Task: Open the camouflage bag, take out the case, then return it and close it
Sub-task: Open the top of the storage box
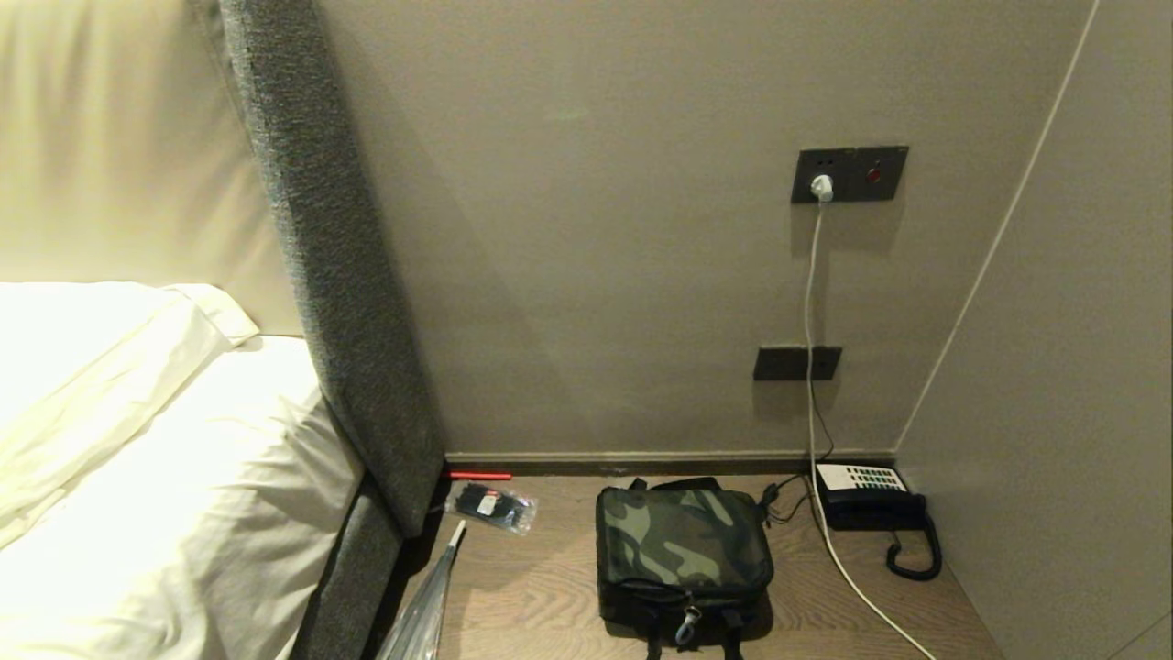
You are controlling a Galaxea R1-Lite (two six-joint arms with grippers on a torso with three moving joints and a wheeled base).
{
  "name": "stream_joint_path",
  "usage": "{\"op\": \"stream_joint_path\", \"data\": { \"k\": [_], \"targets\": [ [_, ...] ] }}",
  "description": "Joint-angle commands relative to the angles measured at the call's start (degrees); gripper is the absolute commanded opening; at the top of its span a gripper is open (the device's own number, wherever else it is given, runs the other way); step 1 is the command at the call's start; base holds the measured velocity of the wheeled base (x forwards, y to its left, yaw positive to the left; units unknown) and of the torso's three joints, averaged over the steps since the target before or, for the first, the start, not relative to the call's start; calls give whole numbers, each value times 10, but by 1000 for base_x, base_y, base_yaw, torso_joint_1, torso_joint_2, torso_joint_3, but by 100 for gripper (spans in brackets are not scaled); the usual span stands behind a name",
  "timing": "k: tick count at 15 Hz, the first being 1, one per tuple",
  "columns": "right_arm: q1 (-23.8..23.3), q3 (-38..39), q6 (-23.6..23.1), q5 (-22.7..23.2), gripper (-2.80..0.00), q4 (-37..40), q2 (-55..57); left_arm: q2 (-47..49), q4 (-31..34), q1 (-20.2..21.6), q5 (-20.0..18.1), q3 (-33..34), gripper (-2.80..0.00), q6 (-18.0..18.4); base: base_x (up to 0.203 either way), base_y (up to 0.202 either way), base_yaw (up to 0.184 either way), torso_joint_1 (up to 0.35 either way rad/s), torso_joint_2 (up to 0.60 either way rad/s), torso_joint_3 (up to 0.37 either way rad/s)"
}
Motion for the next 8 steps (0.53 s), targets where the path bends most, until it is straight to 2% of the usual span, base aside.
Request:
{"op": "stream_joint_path", "data": {
  "k": [1, 8],
  "targets": [
    [0, 1, 1, 0, -280, 0, 1, 1, 0, 0, 0, 1, -280, -1, 0, 0, 0, 0, 0, 0],
    [0, 1, 0, 0, -280, 0, 1, 1, 0, 0, 1, 2, -280, 0, 0, 0, 0, 0, 0, 0]
  ]
}}
